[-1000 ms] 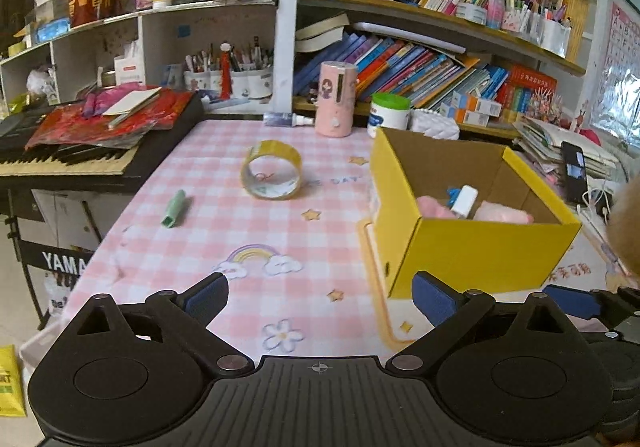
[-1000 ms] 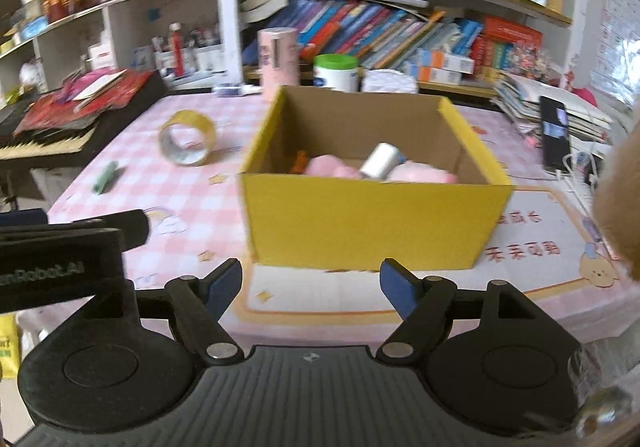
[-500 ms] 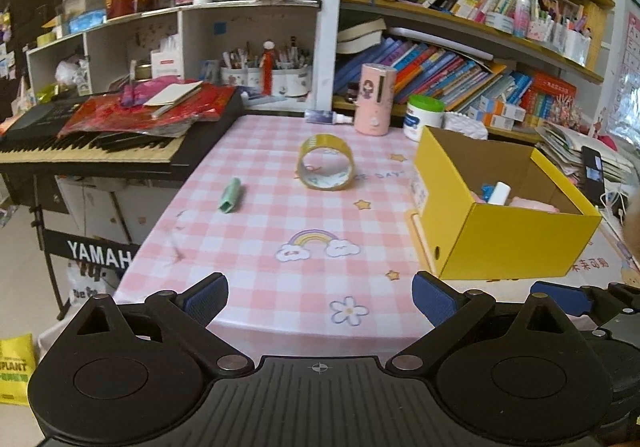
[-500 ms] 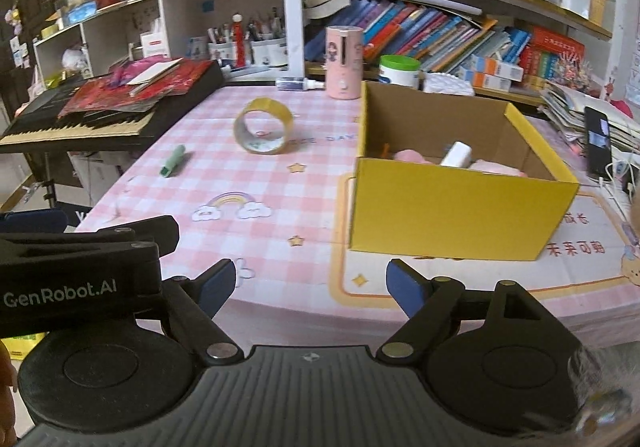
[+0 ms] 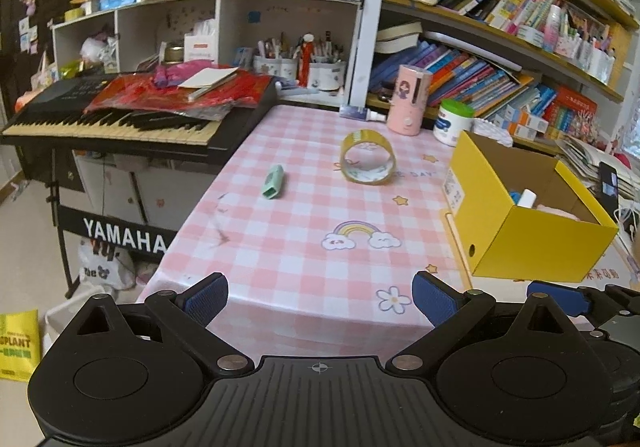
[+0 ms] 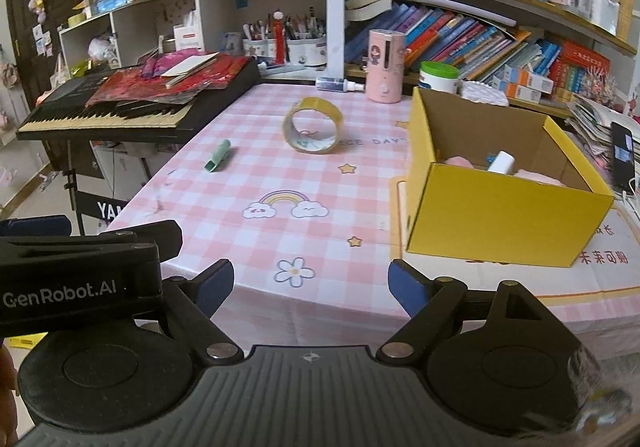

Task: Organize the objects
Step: 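Lift both grippers out of the box and move toward the green marker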

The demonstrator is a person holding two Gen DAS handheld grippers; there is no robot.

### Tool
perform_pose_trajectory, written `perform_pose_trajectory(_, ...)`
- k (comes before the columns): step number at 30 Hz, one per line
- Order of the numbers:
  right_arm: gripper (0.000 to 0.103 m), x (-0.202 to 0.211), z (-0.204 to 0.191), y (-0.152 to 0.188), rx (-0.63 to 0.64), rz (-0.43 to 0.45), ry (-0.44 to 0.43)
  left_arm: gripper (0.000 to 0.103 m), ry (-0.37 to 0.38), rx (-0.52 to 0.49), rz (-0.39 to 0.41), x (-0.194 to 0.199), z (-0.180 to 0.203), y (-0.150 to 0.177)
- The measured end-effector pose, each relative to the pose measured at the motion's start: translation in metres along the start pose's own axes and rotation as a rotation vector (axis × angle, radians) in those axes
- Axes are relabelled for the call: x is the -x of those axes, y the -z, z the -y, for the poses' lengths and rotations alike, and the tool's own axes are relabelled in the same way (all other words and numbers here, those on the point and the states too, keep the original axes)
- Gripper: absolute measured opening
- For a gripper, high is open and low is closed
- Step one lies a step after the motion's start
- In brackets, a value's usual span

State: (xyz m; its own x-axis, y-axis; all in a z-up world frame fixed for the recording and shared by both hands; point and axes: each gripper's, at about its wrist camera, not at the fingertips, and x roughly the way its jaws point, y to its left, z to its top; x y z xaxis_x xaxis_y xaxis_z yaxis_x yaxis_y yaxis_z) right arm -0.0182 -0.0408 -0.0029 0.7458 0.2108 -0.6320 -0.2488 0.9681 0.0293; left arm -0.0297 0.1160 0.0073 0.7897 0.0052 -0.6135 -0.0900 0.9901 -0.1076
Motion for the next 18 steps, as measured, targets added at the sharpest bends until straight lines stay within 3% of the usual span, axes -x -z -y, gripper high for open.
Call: perform_pose_trajectory(18, 0.085, -0.041, -0.012, -0.017, 0.040, -0.043, -0.039, 0.100, -0.038, 0.048, -0.033, -0.036, -0.015, -0.012)
